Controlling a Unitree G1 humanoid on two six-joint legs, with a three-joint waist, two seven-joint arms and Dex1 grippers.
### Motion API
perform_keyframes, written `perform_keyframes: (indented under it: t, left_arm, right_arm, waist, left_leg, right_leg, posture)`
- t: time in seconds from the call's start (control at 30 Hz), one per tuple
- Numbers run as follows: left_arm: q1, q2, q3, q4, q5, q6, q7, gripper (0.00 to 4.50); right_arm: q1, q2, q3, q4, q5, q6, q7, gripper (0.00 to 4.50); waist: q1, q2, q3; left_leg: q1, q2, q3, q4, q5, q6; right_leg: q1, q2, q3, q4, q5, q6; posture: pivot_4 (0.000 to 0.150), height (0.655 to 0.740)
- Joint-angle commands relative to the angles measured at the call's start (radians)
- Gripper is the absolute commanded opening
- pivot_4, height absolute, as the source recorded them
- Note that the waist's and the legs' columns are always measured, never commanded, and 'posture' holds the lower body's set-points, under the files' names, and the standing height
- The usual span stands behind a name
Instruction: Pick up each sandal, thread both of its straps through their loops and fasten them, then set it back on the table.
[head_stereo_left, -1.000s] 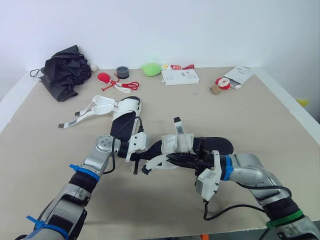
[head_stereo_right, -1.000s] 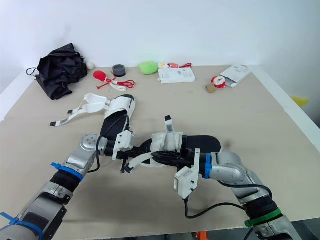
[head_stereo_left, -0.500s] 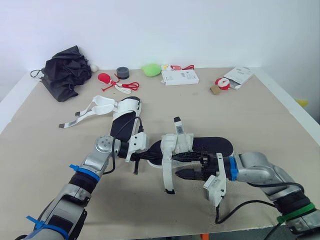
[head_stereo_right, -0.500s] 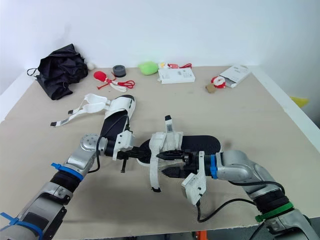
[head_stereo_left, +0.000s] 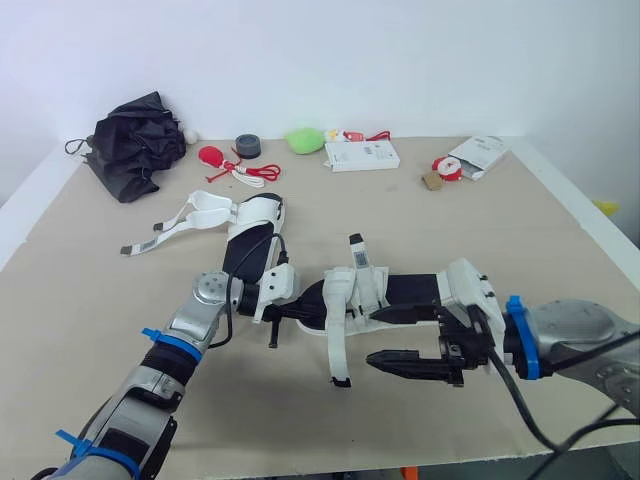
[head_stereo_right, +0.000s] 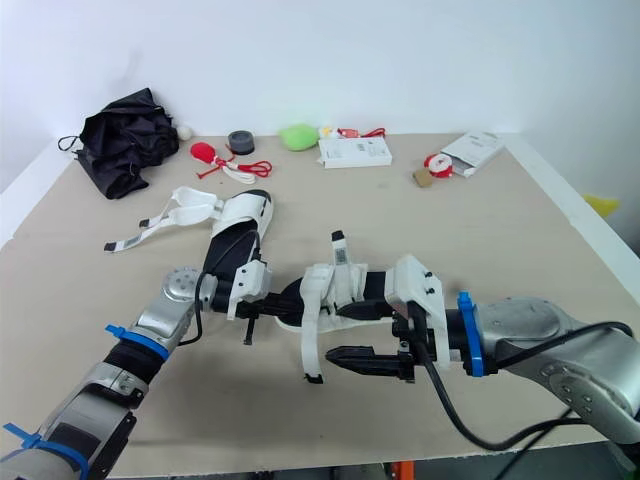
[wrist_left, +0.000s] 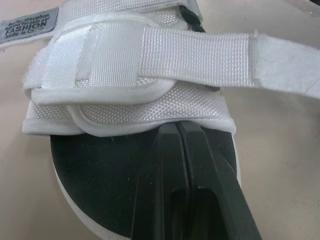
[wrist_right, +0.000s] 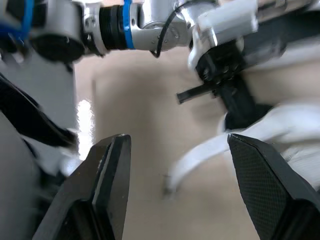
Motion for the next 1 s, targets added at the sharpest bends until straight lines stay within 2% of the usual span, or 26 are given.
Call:
perform_keyframes:
  t: [0.03, 0.17, 0.5, 0.67, 0.7, 0.77, 0.83, 0.93, 1.0]
  left_arm:
    - [0.058, 0.023, -0.058, 0.054, 0.074, 0.049, -0.008, 0.00]
    - [0.068, 0.026, -0.056, 0.035, 0.073, 0.060, -0.007, 0.00]
    - [0.087, 0.032, -0.054, 0.005, 0.069, 0.081, 0.002, 0.00]
    - [0.092, 0.032, -0.053, -0.003, 0.069, 0.086, 0.009, 0.00]
    - [0.092, 0.033, -0.052, -0.004, 0.069, 0.086, 0.011, 0.00]
    - [0.093, 0.034, -0.051, -0.003, 0.069, 0.085, 0.012, 0.00]
    - [0.094, 0.035, -0.050, -0.003, 0.069, 0.085, 0.013, 0.00]
    - [0.092, 0.035, -0.050, 0.000, 0.069, 0.082, 0.014, 0.00]
    - [0.091, 0.036, -0.050, 0.002, 0.070, 0.080, 0.013, 0.00]
  right_arm:
    - [-0.012, 0.059, 0.086, 0.019, -0.025, 0.177, -0.094, 3.34]
    - [-0.030, 0.128, 0.104, 0.041, -0.024, 0.284, -0.113, 3.34]
    - [-0.179, 0.329, 0.082, 0.196, 0.183, 0.460, -0.230, 3.34]
    - [-0.204, 0.380, 0.082, 0.209, 0.153, 0.518, -0.273, 3.34]
    - [-0.201, 0.390, 0.079, 0.208, 0.132, 0.515, -0.276, 2.79]
    - [-0.194, 0.397, 0.075, 0.203, 0.107, 0.521, -0.270, 2.24]
    - [-0.191, 0.403, 0.069, 0.202, 0.102, 0.531, -0.258, 1.26]
    - [-0.183, 0.421, 0.045, 0.206, 0.114, 0.533, -0.243, 0.07]
    - [-0.187, 0.416, 0.040, 0.200, 0.119, 0.548, -0.228, 0.07]
  waist:
    - [0.000, 0.000, 0.000]
    - [0.000, 0.001, -0.001]
    - [-0.005, 0.001, -0.002]
    - [-0.005, 0.001, -0.002]
    - [-0.005, 0.001, -0.002]
    - [-0.005, 0.001, -0.002]
    - [-0.005, 0.001, -0.002]
    - [-0.005, 0.001, -0.002]
    - [-0.005, 0.001, -0.002]
  left_leg:
    - [-0.001, 0.000, 0.000, 0.000, 0.000, 0.000]
    - [-0.008, -0.002, 0.001, 0.000, -0.001, 0.001]
    - [-0.008, -0.002, 0.000, 0.001, -0.001, 0.002]
    - [-0.008, -0.002, 0.000, 0.001, -0.002, 0.002]
    - [-0.008, -0.002, 0.000, 0.001, -0.002, 0.002]
    - [-0.008, -0.002, 0.000, 0.001, -0.002, 0.002]
    - [-0.008, -0.002, 0.000, 0.001, -0.002, 0.002]
    - [-0.008, -0.002, 0.000, 0.001, -0.002, 0.002]
    - [-0.008, -0.002, 0.000, 0.001, -0.002, 0.002]
  right_leg:
    - [0.000, 0.000, 0.000, 0.000, 0.000, 0.000]
    - [-0.002, -0.001, 0.000, 0.000, 0.005, 0.000]
    - [-0.001, 0.000, -0.002, 0.000, 0.002, 0.006]
    - [-0.001, 0.000, -0.002, 0.001, 0.004, 0.003]
    - [-0.001, 0.000, -0.002, 0.001, 0.004, 0.003]
    - [-0.001, 0.000, -0.002, 0.001, 0.004, 0.003]
    - [-0.001, 0.001, -0.002, 0.001, 0.003, 0.004]
    - [-0.001, 0.001, -0.002, 0.001, 0.003, 0.005]
    - [-0.001, 0.001, -0.002, 0.001, 0.003, 0.005]
  posture:
    - [0.150, 0.7400]
    - [0.150, 0.7400]
    - [0.150, 0.7400]
    - [0.150, 0.7400]
    - [0.150, 0.7400]
    - [0.150, 0.7400]
    - [0.150, 0.7400]
    - [0.150, 0.7400]
    - [0.150, 0.7400]
